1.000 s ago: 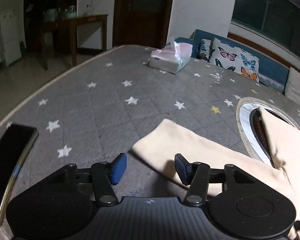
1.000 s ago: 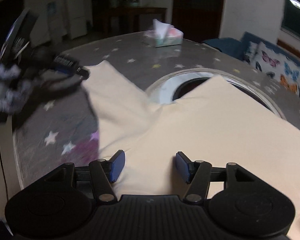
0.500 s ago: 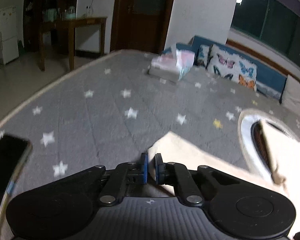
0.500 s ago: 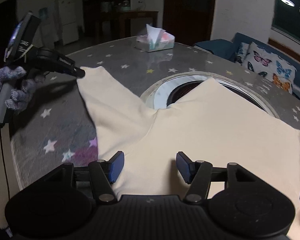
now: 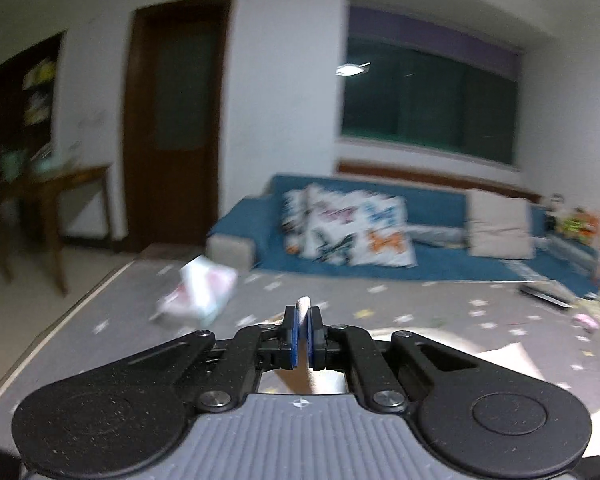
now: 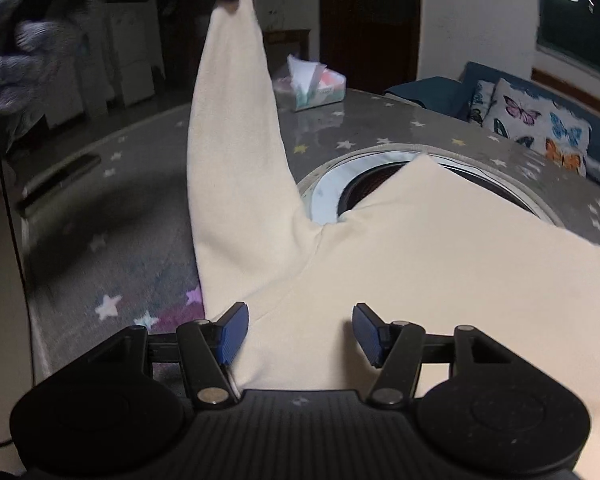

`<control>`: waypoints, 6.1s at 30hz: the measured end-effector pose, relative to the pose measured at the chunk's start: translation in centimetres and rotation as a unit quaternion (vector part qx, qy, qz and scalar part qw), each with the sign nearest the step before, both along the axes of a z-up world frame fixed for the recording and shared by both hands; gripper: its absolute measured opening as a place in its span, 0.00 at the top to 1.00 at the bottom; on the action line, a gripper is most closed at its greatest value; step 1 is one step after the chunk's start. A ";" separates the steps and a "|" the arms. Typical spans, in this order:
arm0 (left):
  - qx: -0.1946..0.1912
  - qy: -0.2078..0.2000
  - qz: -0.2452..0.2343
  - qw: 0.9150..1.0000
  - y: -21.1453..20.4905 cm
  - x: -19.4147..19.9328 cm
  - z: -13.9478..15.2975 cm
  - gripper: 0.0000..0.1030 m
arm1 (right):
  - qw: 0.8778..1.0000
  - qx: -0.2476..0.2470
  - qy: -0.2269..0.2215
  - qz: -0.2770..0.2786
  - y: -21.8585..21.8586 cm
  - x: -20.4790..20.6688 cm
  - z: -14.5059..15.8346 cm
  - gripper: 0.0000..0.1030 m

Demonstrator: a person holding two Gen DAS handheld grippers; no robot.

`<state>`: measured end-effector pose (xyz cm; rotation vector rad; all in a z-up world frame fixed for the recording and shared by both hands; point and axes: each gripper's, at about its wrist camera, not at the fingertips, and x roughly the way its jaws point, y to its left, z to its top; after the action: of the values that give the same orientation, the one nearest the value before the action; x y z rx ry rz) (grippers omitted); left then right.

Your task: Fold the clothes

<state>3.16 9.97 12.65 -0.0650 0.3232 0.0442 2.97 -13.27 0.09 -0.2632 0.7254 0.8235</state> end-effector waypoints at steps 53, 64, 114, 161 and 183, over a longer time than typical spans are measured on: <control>0.023 0.185 -0.140 0.972 -7.1 -1.0 -12.3 0.95 | 0.968 0.115 0.080 -0.207 -15.4 1.3 2.2 0.96; 0.019 0.186 -0.097 0.977 -5.1 -0.9 -11.4 0.94 | 0.971 0.086 0.051 -0.216 -15.5 0.3 1.3 0.89; 0.053 0.213 -0.317 0.923 -26.6 3.3 -13.5 0.87 | 0.855 0.068 -0.028 -0.514 -36.4 1.6 -0.3 0.94; -0.014 0.138 -0.106 0.985 -8.0 -2.2 -10.4 0.00 | 0.990 0.035 -0.011 -0.137 -11.0 -0.8 5.4 0.72; 0.059 0.179 -0.089 0.978 -13.2 2.6 -12.2 0.00 | 0.985 0.029 0.017 -0.170 -16.9 2.2 1.4 0.72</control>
<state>5.76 -3.28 0.48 0.0916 0.6837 -0.1040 5.18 -30.18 1.51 -0.0699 0.7520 0.5237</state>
